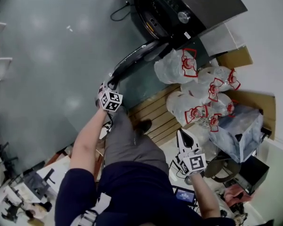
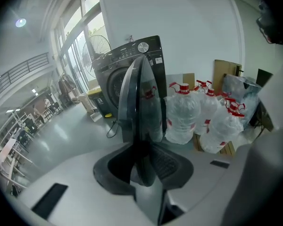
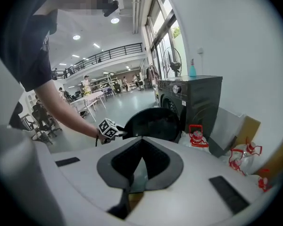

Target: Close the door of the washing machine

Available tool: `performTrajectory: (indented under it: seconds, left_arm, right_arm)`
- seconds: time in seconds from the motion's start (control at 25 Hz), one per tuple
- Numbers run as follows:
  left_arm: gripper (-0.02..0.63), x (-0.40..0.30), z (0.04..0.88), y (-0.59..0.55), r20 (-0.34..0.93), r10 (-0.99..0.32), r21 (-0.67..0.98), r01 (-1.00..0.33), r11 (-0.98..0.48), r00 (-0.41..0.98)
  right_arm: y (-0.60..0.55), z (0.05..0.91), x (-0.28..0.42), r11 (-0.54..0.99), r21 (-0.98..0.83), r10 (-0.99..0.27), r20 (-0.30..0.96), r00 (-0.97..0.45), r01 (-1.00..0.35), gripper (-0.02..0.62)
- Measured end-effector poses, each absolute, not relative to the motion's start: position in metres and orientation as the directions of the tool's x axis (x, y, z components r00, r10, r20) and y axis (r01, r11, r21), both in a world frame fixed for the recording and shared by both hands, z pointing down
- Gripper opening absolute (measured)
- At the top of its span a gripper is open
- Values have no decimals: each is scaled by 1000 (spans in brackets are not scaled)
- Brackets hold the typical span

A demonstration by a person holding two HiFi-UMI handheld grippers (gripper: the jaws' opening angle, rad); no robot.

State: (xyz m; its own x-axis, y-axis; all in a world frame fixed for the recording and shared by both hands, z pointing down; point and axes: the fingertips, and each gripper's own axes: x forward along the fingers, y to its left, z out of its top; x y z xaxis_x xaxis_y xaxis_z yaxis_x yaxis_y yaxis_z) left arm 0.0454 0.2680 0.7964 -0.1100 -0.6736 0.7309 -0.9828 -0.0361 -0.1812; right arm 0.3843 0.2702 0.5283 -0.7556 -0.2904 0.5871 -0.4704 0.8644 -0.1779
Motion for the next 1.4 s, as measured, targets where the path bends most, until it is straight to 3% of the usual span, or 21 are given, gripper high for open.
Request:
performTrajectory:
  seconds: [0.6,1.4]
  left_arm:
    - [111,-70,797,227,749,-659,-125,-964,-234,63]
    - [132,-150,794,165,811,-582,-122,-952,-282,69]
  right_arm:
    - [225,492,187,867,-170,-302,570,-764,-469,20]
    - [155,495,107,904,-277,-119,569,-814,-326,20]
